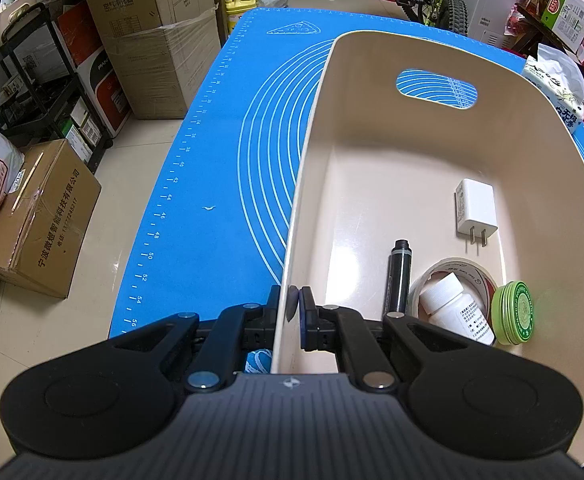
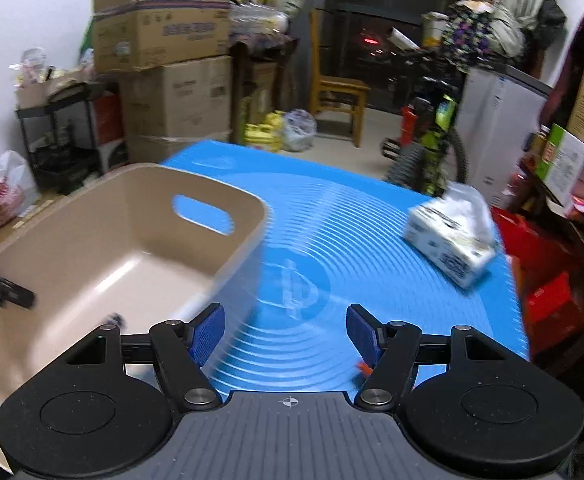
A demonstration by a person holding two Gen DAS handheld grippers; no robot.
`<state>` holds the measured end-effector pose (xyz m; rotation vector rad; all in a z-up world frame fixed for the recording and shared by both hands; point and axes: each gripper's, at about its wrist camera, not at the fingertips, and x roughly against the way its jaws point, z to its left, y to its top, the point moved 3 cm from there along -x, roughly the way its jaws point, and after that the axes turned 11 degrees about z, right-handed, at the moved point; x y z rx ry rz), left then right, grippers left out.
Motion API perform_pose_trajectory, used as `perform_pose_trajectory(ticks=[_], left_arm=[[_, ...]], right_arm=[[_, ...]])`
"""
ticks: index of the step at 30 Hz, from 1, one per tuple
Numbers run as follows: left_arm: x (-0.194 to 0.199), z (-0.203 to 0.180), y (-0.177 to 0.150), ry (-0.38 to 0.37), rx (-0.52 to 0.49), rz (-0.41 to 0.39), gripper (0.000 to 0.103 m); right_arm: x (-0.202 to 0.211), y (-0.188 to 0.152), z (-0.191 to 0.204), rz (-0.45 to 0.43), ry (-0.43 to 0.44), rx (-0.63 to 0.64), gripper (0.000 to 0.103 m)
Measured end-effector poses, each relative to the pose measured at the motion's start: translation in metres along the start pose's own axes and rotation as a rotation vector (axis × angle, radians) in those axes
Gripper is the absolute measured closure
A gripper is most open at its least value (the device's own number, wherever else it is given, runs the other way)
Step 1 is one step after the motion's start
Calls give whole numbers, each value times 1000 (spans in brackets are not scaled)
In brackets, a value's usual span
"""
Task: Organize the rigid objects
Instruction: 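Move the right gripper down to the orange and purple object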
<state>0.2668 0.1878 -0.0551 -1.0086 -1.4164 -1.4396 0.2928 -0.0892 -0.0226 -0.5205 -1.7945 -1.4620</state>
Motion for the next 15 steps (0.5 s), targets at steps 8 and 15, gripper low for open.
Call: perform_pose_trajectory(ticks=[8, 15], left_arm=[[0, 0, 0, 0, 0, 0, 94], [0, 0, 0, 2, -1, 0, 94]], right_arm=[[-21, -21, -50, 74, -135, -12, 30], [-51, -39, -71, 152, -160, 37, 30]])
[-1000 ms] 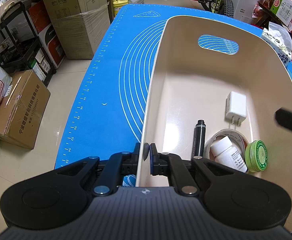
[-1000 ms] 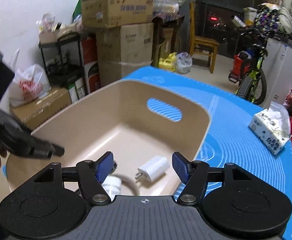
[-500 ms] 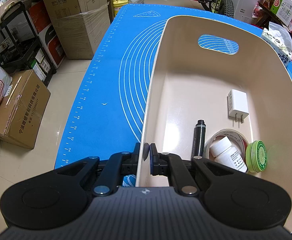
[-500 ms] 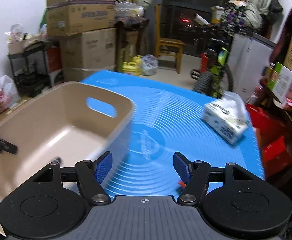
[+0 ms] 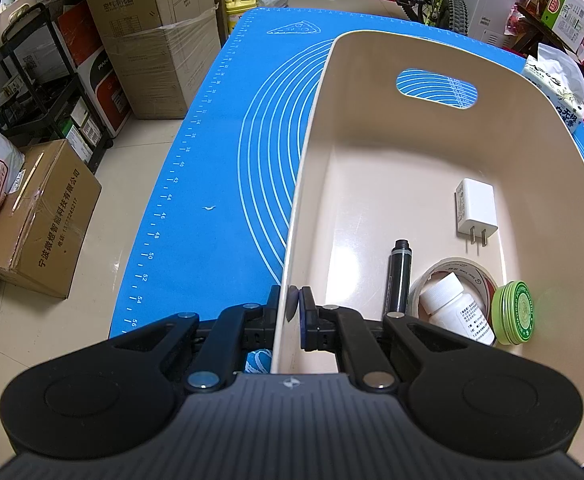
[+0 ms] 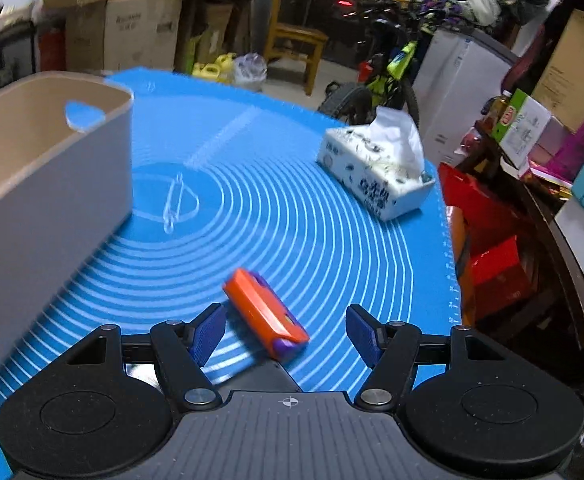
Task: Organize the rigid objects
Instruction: 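Move the right gripper down to the orange and purple object, then close the right gripper on the orange object and lift it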
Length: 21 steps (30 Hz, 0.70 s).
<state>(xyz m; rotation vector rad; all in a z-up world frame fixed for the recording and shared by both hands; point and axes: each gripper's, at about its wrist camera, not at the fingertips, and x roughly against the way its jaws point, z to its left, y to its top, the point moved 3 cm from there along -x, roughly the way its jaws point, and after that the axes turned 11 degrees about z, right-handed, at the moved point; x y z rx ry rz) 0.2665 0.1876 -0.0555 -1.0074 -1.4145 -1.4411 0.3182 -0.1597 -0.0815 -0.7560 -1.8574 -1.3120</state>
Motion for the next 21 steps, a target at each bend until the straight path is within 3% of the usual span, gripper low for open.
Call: perform_pose_trajectory(ticks=[9, 21], left_arm=[[0, -1, 0, 3, -1, 1, 93], [-1, -2, 1, 5, -2, 5, 93]], right_arm=[[-29, 5, 4, 41, 11, 99, 31], [-54, 14, 6, 83, 47, 124, 36]])
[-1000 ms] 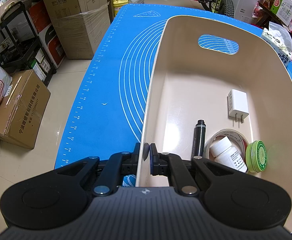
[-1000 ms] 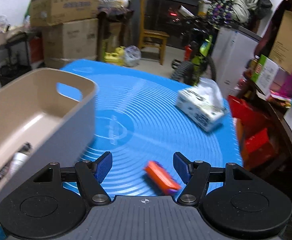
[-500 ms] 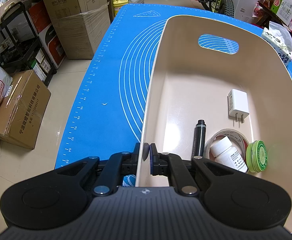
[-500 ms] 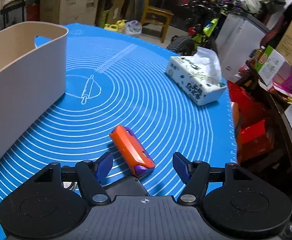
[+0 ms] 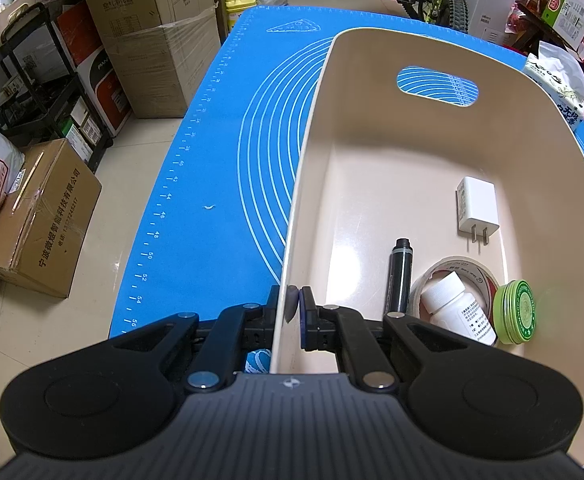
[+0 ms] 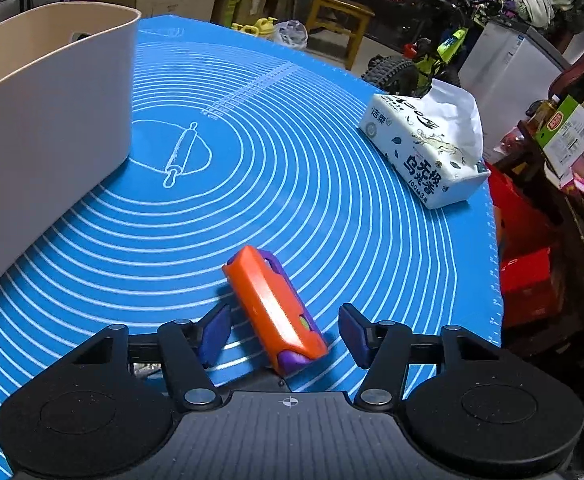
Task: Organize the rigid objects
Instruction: 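Close the right gripper on the orange object and lift it, then carry the orange object toward the basket with the right gripper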
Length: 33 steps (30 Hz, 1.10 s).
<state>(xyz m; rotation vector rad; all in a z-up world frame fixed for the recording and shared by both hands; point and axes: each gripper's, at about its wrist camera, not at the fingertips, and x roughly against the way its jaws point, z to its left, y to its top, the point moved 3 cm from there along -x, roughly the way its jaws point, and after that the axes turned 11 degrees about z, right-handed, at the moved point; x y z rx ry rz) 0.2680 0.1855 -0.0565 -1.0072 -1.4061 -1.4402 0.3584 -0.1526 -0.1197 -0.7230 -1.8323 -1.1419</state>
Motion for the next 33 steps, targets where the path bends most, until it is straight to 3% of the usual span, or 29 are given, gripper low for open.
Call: perform_pose_trajectory(ticks=[5, 10, 12, 21, 33], left_arm=[[0, 0, 0, 2, 0, 0, 93], [-1, 0, 0, 5, 0, 1, 93], [-1, 0, 0, 6, 0, 1, 93], [0, 0, 0, 6, 0, 1, 93], [0, 0, 0, 6, 0, 1, 93]], right_arm=[[-3, 2, -6, -2, 40, -9, 38], [-5, 0, -12, -7, 114, -39, 47], [-4, 0, -10, -14, 116, -28, 56], [1, -5, -10, -49, 83, -41, 71], [19, -3, -5, -99, 55, -50, 71]])
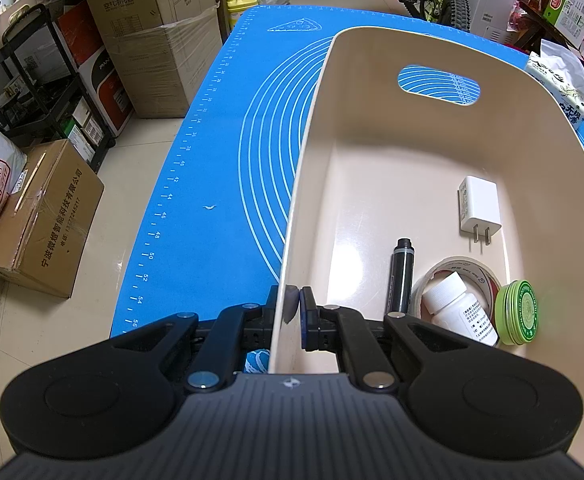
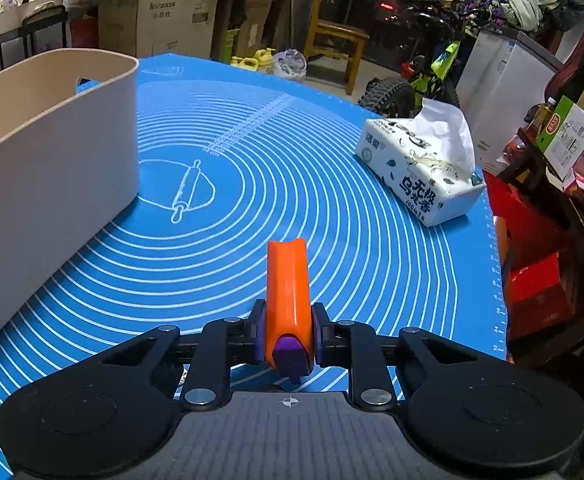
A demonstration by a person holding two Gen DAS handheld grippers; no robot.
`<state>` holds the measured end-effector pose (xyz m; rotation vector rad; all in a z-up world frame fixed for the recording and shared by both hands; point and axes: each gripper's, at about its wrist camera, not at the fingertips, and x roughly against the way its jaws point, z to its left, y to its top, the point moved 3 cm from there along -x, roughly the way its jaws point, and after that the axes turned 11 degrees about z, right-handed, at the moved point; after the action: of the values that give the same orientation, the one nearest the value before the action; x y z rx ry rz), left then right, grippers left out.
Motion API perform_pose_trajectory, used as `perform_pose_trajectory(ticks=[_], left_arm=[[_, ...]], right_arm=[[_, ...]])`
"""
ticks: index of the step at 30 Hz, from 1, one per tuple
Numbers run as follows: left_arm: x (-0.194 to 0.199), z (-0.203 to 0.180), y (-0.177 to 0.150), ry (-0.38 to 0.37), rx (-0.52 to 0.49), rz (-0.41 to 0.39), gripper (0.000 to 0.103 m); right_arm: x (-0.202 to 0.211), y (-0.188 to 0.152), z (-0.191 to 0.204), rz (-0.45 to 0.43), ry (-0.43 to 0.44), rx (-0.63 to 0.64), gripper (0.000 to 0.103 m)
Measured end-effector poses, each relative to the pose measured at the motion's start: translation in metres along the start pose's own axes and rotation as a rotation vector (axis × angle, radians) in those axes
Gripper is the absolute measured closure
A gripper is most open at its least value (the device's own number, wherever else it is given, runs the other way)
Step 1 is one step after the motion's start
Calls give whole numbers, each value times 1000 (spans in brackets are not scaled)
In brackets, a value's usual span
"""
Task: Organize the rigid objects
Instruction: 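Carry the orange object toward the basket with the right gripper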
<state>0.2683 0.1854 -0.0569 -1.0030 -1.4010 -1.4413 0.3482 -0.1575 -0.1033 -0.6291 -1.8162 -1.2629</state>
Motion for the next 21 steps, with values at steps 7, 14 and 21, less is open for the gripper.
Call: perform_pose_trajectory(ticks=[7, 14, 21], left_arm=[[0, 1, 0, -1, 1, 0, 93], [0, 1, 0, -1, 1, 0, 93], [0, 1, 0, 0, 1, 0, 93]], right_arm=[[16, 4, 6, -45, -18, 10, 71], [45, 19, 4, -113, -37, 16, 71], [89, 36, 13, -216, -15, 40, 71]])
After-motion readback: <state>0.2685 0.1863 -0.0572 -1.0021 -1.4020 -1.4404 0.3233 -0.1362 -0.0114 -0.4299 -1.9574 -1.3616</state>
